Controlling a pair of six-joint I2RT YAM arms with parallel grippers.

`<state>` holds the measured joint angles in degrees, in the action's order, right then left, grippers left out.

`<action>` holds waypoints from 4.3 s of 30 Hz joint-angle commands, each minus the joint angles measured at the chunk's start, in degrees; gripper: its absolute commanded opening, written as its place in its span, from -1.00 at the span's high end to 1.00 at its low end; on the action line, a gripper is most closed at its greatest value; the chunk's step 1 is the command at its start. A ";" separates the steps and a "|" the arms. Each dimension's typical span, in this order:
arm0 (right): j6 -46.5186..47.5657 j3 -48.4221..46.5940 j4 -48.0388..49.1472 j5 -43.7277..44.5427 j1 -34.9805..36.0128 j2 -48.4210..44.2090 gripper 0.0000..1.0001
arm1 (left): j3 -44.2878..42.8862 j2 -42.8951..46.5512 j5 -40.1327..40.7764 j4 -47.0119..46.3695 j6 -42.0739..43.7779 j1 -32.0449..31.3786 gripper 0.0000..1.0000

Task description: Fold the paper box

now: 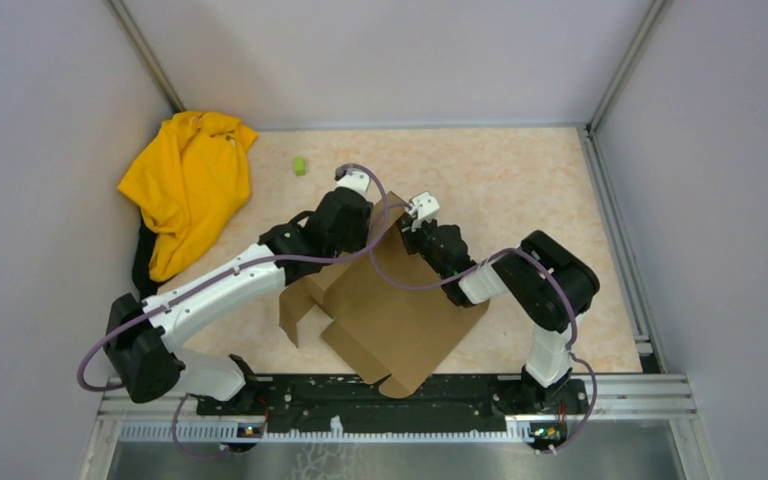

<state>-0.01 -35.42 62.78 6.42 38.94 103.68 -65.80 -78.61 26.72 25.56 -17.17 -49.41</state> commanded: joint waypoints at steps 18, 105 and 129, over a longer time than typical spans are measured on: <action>2.12 -1.49 2.95 19.87 4.07 -1.35 1.00 | 2.10 0.20 -2.80 1.99 0.16 -0.25 0.03; -6.43 17.13 -6.20 25.63 3.16 -18.80 1.00 | 58.16 29.29 -22.02 -66.76 -1.33 25.94 -0.50; -10.65 7.51 -19.31 20.56 1.67 -15.26 1.00 | 44.71 27.72 -22.34 -47.93 0.65 25.94 -0.54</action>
<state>-7.75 -24.29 51.57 32.73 41.63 87.96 -19.29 -50.00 5.72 -24.18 -17.72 -23.46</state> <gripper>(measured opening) 0.048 0.767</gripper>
